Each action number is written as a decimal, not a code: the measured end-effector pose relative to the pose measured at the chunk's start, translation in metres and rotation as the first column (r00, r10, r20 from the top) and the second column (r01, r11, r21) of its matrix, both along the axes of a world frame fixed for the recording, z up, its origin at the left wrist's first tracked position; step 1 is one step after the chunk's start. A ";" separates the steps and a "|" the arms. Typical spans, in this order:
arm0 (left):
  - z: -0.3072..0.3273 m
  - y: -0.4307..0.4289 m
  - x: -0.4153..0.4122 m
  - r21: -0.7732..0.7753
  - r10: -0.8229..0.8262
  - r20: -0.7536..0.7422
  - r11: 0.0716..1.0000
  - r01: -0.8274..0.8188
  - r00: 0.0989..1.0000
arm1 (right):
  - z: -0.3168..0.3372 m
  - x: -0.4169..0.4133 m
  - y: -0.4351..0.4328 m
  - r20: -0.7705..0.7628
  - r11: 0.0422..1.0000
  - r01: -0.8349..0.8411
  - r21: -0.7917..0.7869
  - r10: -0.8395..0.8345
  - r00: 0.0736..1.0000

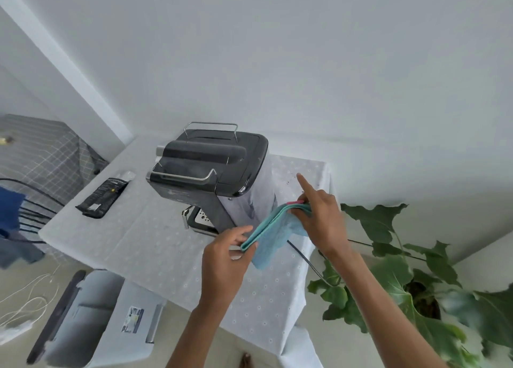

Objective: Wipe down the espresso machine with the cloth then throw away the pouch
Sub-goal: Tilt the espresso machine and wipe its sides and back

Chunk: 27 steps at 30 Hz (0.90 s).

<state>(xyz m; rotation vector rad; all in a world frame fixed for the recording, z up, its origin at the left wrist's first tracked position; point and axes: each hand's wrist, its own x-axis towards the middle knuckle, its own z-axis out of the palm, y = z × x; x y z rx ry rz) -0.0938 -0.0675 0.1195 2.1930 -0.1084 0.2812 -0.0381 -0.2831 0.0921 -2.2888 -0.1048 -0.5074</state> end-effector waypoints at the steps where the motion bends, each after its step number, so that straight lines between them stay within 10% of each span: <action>1: -0.004 -0.003 0.004 0.022 -0.004 0.005 1.000 0.004 1.000 | -0.005 0.006 0.000 0.006 0.999 0.013 0.032 -0.013 1.000; 13: 0.002 -0.006 0.047 0.401 -0.088 0.354 0.914 -0.066 0.931 | -0.035 0.087 0.057 0.209 0.930 0.226 0.290 -0.292 0.933; 24: 0.015 0.029 0.085 0.645 -0.341 0.458 0.763 -0.042 0.821 | -0.033 0.084 0.119 -0.406 0.160 0.493 0.855 -0.383 0.830; 27: 0.027 0.032 0.097 0.691 -0.435 0.406 0.722 0.042 0.804 | -0.028 0.089 0.098 -0.432 0.201 0.519 0.831 -0.354 0.829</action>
